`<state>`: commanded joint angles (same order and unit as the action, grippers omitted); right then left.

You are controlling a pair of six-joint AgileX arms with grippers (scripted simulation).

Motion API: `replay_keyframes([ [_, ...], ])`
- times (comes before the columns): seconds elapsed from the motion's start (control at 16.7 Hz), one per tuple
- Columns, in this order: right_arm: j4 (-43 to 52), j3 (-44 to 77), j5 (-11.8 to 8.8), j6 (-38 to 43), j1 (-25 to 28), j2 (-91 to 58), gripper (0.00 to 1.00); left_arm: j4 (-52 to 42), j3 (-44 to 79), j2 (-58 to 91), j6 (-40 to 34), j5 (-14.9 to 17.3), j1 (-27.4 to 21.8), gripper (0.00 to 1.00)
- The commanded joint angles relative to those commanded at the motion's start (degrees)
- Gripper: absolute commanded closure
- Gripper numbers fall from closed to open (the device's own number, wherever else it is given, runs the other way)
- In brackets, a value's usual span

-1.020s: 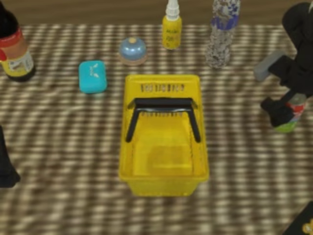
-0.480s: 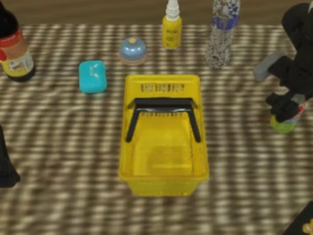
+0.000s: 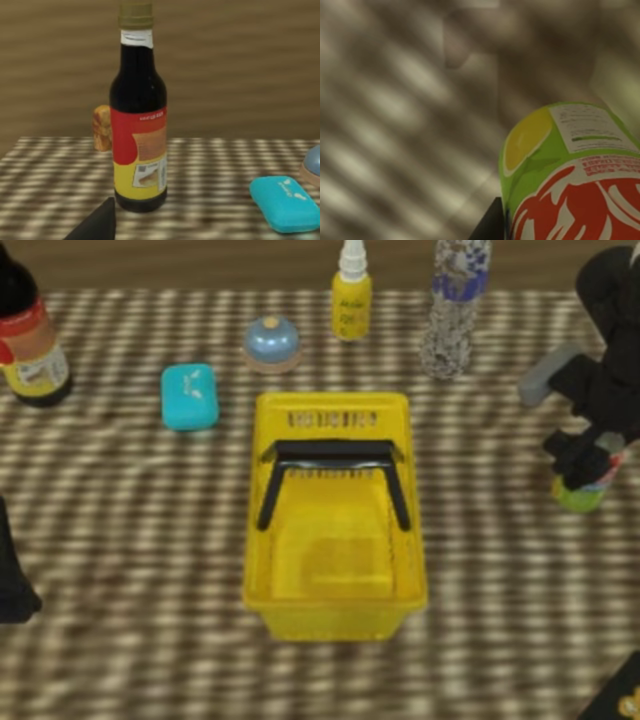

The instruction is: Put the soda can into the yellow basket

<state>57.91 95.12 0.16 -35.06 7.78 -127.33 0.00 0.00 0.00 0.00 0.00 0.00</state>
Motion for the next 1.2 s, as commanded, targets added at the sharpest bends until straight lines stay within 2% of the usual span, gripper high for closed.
replay_keyframes([
  [0.3,-0.6,-0.1,-0.4,0.2,0.0,0.1,1.0,0.0,0.0,0.0,0.0,0.0,0.0,0.0],
  [0.42,-3.6,-0.6,-2.4,1.0,0.6,0.0,1.0,0.0,0.0,0.0,0.0,0.0,0.0,0.0],
  [0.54,-9.0,-1.6,-5.9,2.7,1.4,0.0,1.0,0.0,0.0,0.0,0.0,0.0,0.0,0.0],
  [0.66,-16.8,-3.1,-10.5,5.3,2.3,0.1,1.0,0.0,0.0,0.0,0.0,0.0,0.0,0.0],
  [0.78,-26.5,-5.0,-16.1,8.5,3.3,0.3,1.0,0.0,0.0,0.0,0.0,0.0,0.0,0.0],
  [1.2,-66.8,-14.2,-39.4,22.9,7.3,2.3,1.0,0.0,0.0,0.0,0.0,0.0,0.0,0.0],
])
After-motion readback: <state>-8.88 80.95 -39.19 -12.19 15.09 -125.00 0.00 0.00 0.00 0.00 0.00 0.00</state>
